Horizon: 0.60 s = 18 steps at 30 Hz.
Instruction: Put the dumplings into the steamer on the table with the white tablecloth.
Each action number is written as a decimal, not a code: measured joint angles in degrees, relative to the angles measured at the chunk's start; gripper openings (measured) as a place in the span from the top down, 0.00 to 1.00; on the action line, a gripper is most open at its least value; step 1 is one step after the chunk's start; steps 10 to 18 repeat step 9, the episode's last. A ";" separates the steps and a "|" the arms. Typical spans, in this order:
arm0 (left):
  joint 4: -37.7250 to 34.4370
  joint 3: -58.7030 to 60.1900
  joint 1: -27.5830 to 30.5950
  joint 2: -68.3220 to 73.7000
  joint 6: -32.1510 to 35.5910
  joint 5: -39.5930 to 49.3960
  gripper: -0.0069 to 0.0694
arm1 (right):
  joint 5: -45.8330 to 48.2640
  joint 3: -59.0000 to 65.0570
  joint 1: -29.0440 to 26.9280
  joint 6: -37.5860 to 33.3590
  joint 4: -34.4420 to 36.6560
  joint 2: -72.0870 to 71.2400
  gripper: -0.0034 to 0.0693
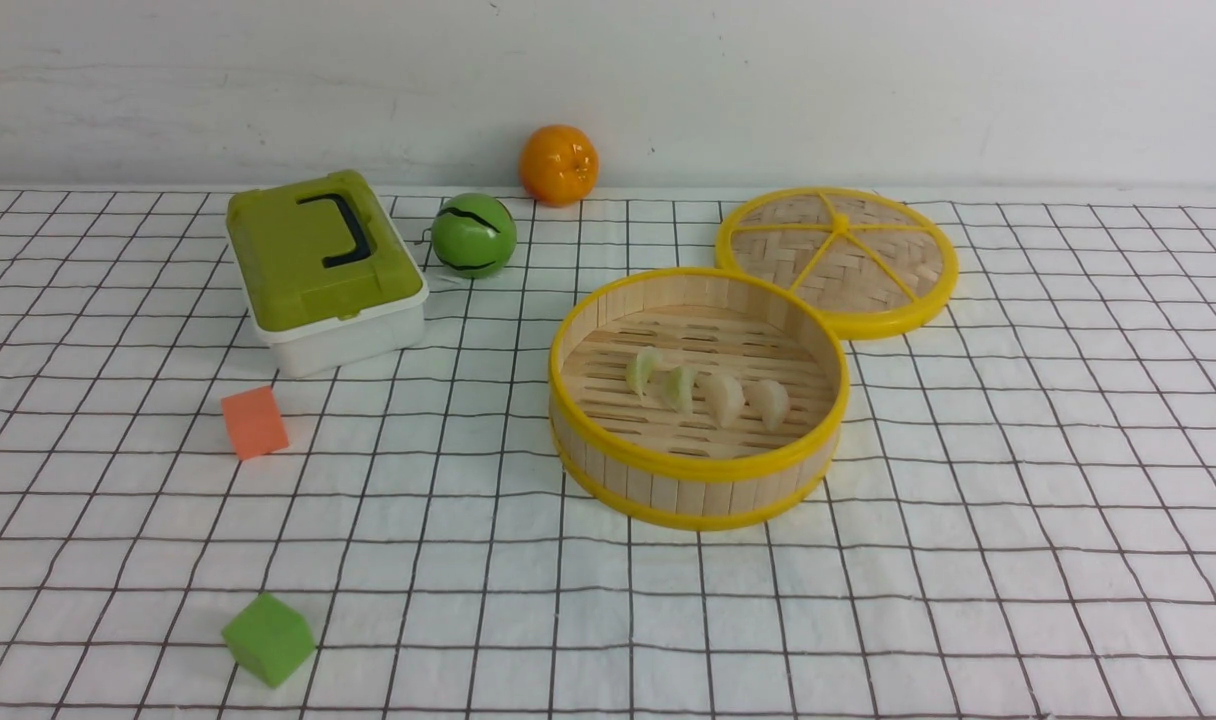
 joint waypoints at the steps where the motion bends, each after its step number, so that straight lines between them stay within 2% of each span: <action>1: 0.00 0.00 0.00 0.00 -0.05 0.00 0.91 | 0.00 0.00 0.00 0.00 0.00 0.00 0.75; 18: 0.00 0.00 0.00 0.00 -0.05 0.05 0.91 | 0.00 0.00 0.00 0.00 0.00 0.00 0.74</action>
